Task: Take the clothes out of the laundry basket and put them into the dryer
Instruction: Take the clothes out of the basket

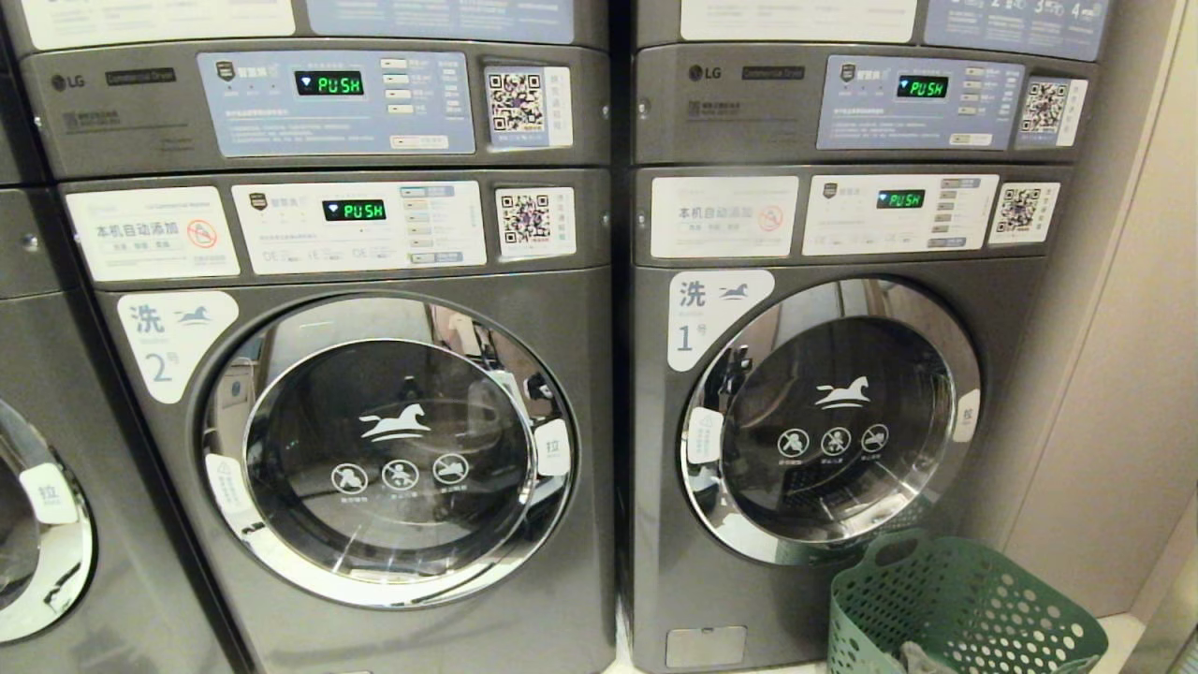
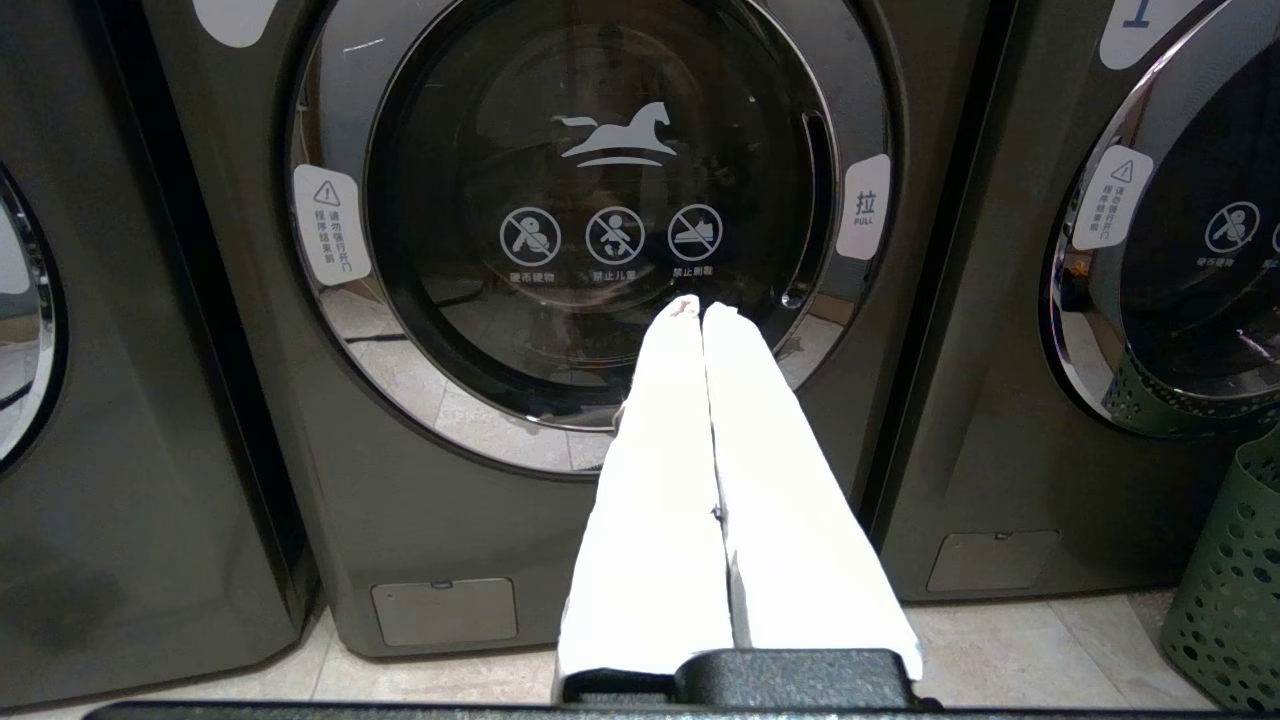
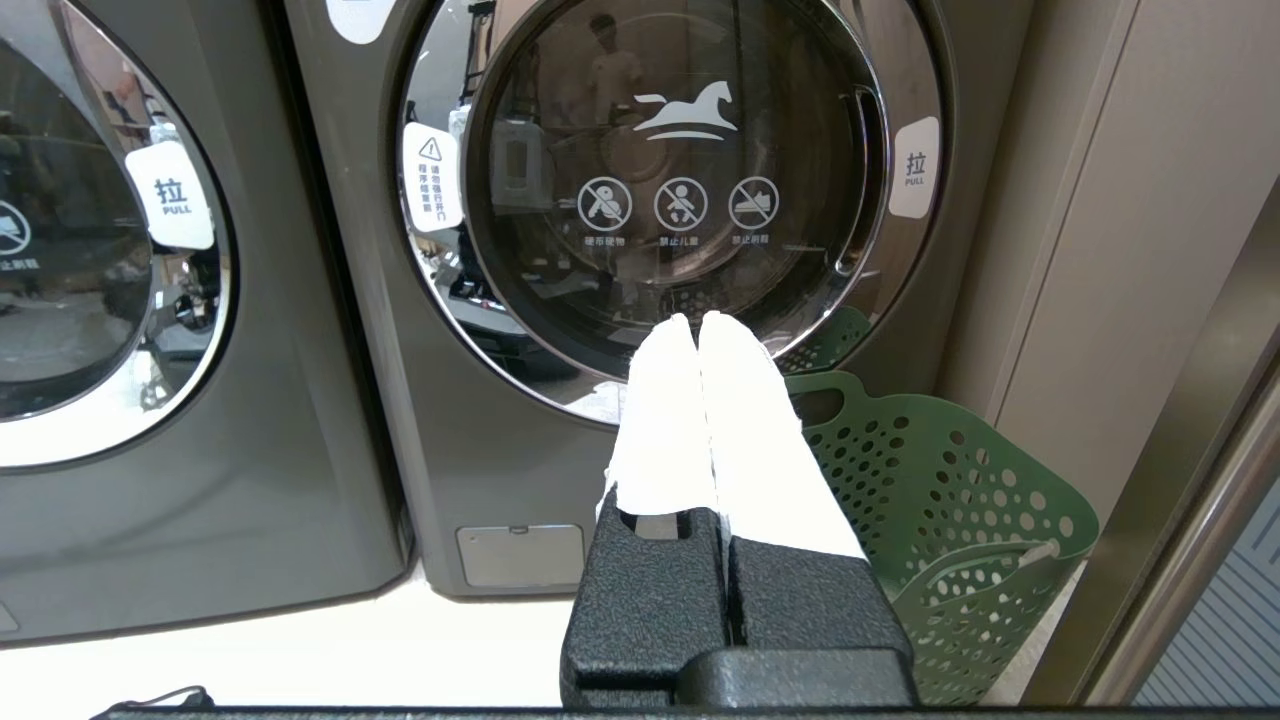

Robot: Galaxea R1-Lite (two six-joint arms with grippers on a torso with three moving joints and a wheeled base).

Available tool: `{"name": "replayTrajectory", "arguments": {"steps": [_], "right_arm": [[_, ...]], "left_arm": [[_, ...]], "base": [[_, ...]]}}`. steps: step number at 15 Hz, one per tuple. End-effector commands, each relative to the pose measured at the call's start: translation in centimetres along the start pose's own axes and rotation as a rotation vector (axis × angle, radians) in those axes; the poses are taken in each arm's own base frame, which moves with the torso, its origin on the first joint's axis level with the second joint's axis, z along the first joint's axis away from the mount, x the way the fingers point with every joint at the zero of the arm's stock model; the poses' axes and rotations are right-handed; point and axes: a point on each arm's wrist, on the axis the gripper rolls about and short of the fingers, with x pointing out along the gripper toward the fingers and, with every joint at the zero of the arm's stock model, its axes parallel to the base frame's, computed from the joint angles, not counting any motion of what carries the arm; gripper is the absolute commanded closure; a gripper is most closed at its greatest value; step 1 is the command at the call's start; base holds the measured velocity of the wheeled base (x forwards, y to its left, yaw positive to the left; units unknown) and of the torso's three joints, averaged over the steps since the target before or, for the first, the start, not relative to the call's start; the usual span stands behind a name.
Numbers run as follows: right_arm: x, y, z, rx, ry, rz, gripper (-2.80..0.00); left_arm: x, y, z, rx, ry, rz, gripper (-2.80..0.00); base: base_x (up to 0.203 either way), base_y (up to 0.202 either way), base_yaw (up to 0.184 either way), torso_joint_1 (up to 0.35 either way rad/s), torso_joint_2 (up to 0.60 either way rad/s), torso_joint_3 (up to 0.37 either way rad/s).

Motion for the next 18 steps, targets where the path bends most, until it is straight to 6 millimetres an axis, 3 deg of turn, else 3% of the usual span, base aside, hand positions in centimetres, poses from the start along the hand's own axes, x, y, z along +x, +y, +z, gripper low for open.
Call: {"name": "replayTrajectory", "arguments": {"steps": [1, 18], "right_arm": [[-0.01, 0.0, 0.0, 0.0, -0.002, 0.001, 0.0], [-0.01, 0.0, 0.0, -0.003, -0.001, 0.001, 0.0]], "left_arm": [[-0.02, 0.0, 0.0, 0.0, -0.002, 0.0, 0.0], [-0.02, 0.0, 0.0, -0.004, -0.002, 0.0, 0.0]], "base": [[0.0, 0.0, 0.0, 0.0, 0.0, 0.0], [0.0, 0.0, 0.0, 0.001, 0.0, -0.011]]}}
